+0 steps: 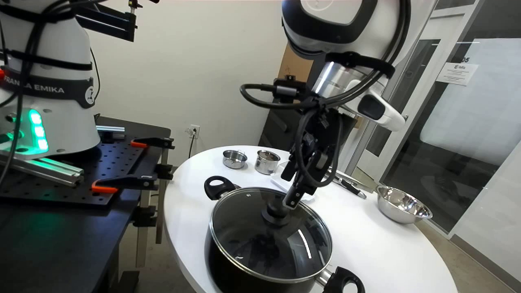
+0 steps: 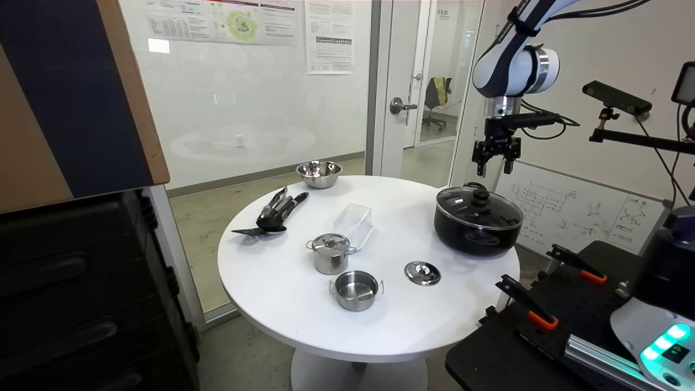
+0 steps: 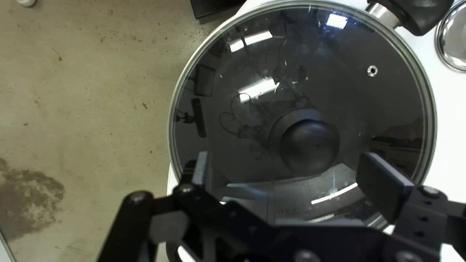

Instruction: Uncover the pot

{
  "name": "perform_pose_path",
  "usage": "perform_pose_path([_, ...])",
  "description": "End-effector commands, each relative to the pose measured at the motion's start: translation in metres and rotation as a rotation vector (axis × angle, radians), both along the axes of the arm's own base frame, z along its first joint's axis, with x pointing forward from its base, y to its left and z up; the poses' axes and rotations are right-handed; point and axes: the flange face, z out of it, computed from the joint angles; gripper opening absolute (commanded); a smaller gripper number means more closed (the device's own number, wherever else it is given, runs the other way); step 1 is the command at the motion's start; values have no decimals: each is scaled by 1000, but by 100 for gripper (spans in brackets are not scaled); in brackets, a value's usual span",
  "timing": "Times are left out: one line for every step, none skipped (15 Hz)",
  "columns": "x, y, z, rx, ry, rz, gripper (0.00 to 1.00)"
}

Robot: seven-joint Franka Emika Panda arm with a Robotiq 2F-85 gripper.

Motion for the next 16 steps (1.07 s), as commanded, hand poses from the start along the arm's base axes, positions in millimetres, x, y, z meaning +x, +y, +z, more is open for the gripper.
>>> perform_pose_path([-3, 6, -8, 22, -5, 7, 100])
perform_pose_path([-4, 10, -12, 33, -1, 15, 100])
perform_pose_path([-6, 15, -17, 43, 6, 25, 100])
perform_pose_path([-8, 20, -21, 52, 10, 33, 100])
perform_pose_path([-9, 24, -24, 62, 18, 40, 100])
perform_pose_path([-10, 26, -28, 68, 23, 42, 100])
perform_pose_path([-10, 28, -31, 74, 28, 41, 100])
perform_pose_path([-9, 28, -32, 78, 29, 35, 100])
perform_pose_path([-9, 27, -33, 80, 29, 29, 100])
perform_pose_path([-8, 24, -32, 84, 25, 17, 100])
perform_pose_path([-8, 21, -30, 89, 17, 7, 100])
perform_pose_path([-8, 19, -28, 93, 10, -4, 100])
perform_pose_path([-7, 16, -27, 95, 3, -12, 100])
perform_pose_path([-7, 14, -27, 96, 3, -17, 100])
perform_pose_path([-7, 13, -29, 96, 6, -19, 100])
perform_pose_path([-7, 13, -31, 93, 9, -19, 100])
